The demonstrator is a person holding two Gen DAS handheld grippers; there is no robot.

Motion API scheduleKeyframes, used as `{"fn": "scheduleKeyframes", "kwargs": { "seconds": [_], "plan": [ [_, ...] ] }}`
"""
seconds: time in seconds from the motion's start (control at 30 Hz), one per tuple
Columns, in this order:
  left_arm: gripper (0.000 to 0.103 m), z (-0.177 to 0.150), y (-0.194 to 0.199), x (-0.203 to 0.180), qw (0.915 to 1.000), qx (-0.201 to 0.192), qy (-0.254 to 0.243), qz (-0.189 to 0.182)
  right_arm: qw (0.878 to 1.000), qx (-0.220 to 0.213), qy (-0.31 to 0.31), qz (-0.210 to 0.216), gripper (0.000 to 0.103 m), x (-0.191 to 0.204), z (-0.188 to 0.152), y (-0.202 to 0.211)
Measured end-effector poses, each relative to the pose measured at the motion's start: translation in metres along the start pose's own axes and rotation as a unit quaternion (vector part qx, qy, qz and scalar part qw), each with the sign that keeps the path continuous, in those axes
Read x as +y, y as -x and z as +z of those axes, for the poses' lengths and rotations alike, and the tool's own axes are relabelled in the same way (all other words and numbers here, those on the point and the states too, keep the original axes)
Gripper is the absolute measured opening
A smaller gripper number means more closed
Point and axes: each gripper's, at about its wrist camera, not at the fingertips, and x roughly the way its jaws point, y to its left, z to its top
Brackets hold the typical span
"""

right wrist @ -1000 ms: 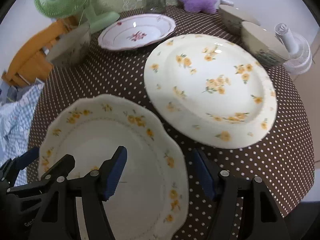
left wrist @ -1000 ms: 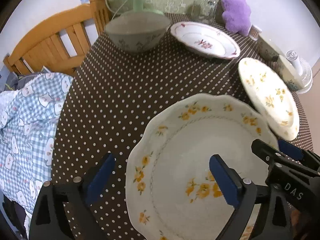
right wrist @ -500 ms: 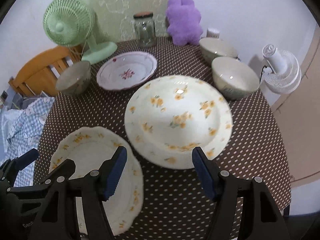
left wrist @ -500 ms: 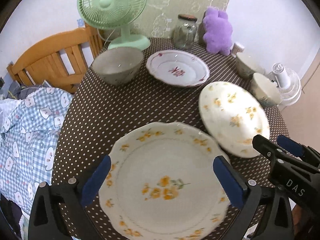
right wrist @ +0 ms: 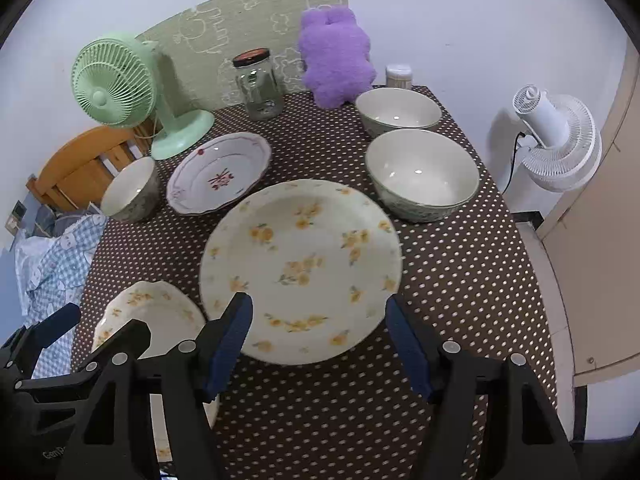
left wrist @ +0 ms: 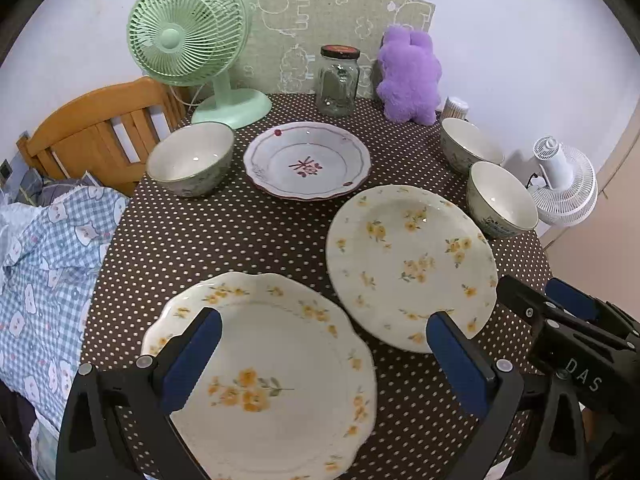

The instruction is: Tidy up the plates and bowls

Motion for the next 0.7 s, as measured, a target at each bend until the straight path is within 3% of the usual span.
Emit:
{"fn": "scheduleKeyframes", "kwargs": {
  "seconds": [0.27,0.7],
  "plan": [
    [0.103,0.015,-0.030,-0.021,0.9999,0.001,-0.005,0.011,1.000,0.007,-0.001,-0.007,0.077,-0.026,0.014,-0.025],
    [0.101,0.032,-0.092,-0.041,0.9986,0.036,-0.033,0.018,0.999,0.023,-0.025,-0.026,0.077,-0.050,0.027,-0.082]
  ]
}}
